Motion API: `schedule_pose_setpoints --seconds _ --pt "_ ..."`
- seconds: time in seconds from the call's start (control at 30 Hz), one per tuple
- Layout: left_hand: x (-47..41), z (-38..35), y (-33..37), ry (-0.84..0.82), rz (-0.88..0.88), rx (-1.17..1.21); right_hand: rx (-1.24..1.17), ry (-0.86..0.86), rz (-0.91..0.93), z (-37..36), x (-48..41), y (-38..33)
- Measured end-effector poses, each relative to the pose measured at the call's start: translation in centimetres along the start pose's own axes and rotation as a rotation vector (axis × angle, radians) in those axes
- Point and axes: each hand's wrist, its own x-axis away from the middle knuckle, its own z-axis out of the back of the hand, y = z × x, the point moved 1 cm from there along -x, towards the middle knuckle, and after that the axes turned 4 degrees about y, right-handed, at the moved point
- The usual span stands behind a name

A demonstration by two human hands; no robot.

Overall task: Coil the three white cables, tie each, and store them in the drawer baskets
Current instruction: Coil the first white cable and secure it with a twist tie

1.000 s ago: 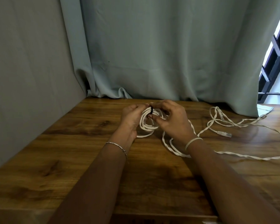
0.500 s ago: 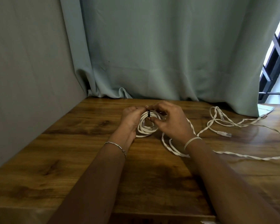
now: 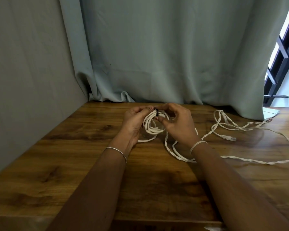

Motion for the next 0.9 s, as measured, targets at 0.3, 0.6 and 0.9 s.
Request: schedule_pose_setpoints --seconds 0.3,0.6,0.9 --pt "0.08 -0.18 0.21 -0.066 -0.002 -0.006 -0.23 0.038 -0.137 -0.02 -0.21 0.28" --pt "0.14 -0.21 0.23 -0.082 -0.1 -0.049 -0.278 0.025 -0.151 0.0 -0.22 0.27" --pt "0.4 -0.34 0.37 -0.093 -0.112 -0.095 -0.26 0.005 -0.141 -0.11 -0.21 0.46"
